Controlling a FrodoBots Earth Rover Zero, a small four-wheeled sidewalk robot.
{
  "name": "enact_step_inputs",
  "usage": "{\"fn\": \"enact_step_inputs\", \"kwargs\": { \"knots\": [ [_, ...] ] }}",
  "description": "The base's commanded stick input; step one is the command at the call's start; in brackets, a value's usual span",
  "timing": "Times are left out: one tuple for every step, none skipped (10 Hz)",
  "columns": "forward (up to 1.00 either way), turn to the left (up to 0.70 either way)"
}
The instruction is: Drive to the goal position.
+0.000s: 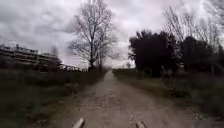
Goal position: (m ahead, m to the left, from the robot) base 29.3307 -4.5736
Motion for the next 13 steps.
{"fn": "enact_step_inputs", "kwargs": {
  "knots": [
    [0.50,0.00],
    [0.50,0.00],
    [0.50,0.00],
    [0.50,0.00],
    [0.50,0.00],
    [0.50,0.00],
    [0.50,0.00],
    [0.50,0.00],
    [0.50,0.00],
    [0.50,0.00],
    [0.50,0.00],
    [0.50,0.00],
    [0.50,0.00]
  ]
}}
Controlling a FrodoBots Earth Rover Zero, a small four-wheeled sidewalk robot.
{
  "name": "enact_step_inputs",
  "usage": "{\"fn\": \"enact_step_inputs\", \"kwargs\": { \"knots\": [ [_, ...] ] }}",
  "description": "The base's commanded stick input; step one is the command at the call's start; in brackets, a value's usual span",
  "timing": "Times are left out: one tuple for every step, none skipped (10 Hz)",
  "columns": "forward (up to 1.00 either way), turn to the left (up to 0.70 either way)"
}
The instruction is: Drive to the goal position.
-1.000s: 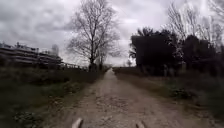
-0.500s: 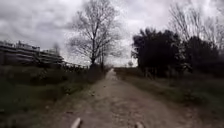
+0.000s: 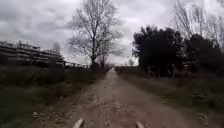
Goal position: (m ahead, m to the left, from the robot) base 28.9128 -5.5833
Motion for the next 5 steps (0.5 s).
{"fn": "enact_step_inputs", "kwargs": {
  "knots": [
    [0.50,0.00],
    [0.50,0.00],
    [0.50,0.00],
    [0.50,0.00],
    [0.50,0.00]
  ]
}}
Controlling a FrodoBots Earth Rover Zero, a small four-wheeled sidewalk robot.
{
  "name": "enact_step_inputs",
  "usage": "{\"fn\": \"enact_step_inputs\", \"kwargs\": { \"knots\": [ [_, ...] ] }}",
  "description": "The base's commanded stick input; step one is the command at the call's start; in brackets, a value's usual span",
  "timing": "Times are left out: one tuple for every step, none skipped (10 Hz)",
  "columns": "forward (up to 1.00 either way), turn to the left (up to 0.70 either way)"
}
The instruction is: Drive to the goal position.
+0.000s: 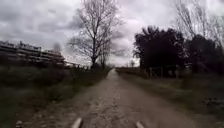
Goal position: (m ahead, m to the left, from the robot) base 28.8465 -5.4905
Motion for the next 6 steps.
{"fn": "enact_step_inputs", "kwargs": {
  "knots": [
    [0.50,0.00],
    [0.50,0.00],
    [0.50,0.00],
    [0.50,0.00],
    [0.50,0.00],
    [0.50,0.00]
  ]
}}
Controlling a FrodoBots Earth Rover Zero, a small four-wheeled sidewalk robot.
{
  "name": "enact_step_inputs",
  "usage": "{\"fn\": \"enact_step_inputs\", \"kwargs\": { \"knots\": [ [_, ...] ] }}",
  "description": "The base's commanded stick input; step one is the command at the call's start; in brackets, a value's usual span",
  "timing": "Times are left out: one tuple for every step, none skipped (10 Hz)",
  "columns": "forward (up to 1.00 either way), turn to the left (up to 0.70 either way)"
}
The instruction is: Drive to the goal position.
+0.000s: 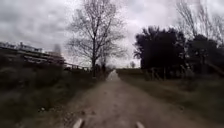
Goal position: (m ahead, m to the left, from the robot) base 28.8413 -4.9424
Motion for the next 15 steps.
{"fn": "enact_step_inputs", "kwargs": {
  "knots": [
    [0.50,0.00],
    [0.50,0.00],
    [0.50,0.00],
    [0.50,0.00],
    [0.50,0.00],
    [0.50,0.00],
    [0.50,0.00],
    [0.50,0.00],
    [0.50,0.00],
    [0.50,0.00],
    [0.50,0.00],
    [0.50,0.00],
    [0.50,0.00],
    [0.50,0.00],
    [0.50,0.00]
  ]
}}
